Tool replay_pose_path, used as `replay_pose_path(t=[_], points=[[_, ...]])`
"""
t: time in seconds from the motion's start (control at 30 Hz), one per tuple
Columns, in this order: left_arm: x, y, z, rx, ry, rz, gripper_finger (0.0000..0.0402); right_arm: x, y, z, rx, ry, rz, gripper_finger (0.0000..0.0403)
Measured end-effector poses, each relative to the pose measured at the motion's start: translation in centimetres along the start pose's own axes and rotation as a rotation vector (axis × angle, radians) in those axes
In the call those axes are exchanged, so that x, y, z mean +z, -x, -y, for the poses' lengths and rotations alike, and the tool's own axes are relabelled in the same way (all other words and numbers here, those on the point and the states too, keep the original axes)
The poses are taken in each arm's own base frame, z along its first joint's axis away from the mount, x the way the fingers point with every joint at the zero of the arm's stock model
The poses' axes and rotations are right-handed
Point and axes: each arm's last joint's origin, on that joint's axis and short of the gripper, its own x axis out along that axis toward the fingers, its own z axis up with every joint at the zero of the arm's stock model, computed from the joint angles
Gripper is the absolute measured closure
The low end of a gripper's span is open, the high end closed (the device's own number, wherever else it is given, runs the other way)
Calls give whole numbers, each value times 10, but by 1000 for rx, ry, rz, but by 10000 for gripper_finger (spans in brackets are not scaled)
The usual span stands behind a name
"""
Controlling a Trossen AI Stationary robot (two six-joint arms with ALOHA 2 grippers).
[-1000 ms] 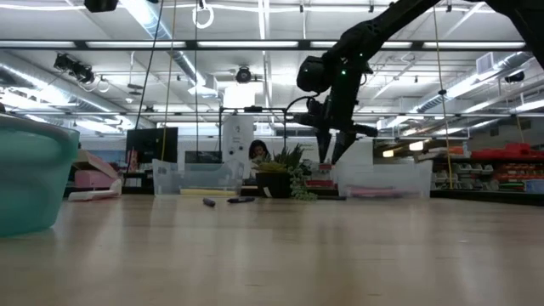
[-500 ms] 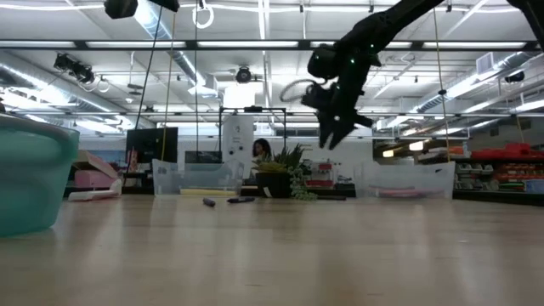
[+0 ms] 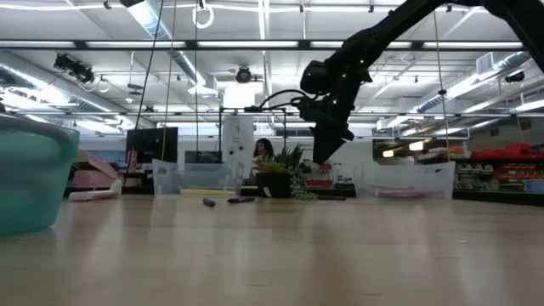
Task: Sort crayons/erasers/pens/pencils in bins
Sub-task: Put the blue crayon into the right transparent bin
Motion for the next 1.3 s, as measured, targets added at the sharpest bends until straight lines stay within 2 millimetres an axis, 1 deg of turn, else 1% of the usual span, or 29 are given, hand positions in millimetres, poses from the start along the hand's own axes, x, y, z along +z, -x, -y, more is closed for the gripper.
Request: replay_pose_path(t=[0.07, 0.17, 0.23, 0.3, 0.4, 0.5, 0.6, 0.77, 0.9, 1.07, 1.3], points=[[0, 0, 1, -24, 0, -15, 365, 8, 1, 0, 1, 16, 8, 262], [-1, 0, 1, -45, -1, -32, 358, 21, -6, -6, 8, 63, -4, 261], [-1, 0, 2, -51, 3, -36, 355, 27, -13, -10, 20, 75, -32, 261], [-1, 0, 2, -52, 14, -36, 354, 32, -23, -9, 26, 60, -80, 261], [-1, 0, 2, -52, 24, -38, 355, 34, -41, -7, 29, 38, -199, 261], [-1, 0, 2, -52, 24, -38, 357, 32, -56, -6, 27, 32, -306, 261], [-1, 0, 2, -51, 24, -39, 357, 29, -67, -6, 25, 26, -351, 261], [-1, 0, 2, -51, 24, -39, 356, 29, -70, -5, 2, 39, -348, 262], [-1, 0, 2, -51, 25, -39, 360, 27, -71, -3, -29, 87, -355, 263], [0, 0, 2, -55, 59, -34, 361, 18, -78, -1, -54, 146, -392, 263], [2, 0, 4, -68, 81, -4, 362, 4, -87, -5, -74, 149, -418, 263]])
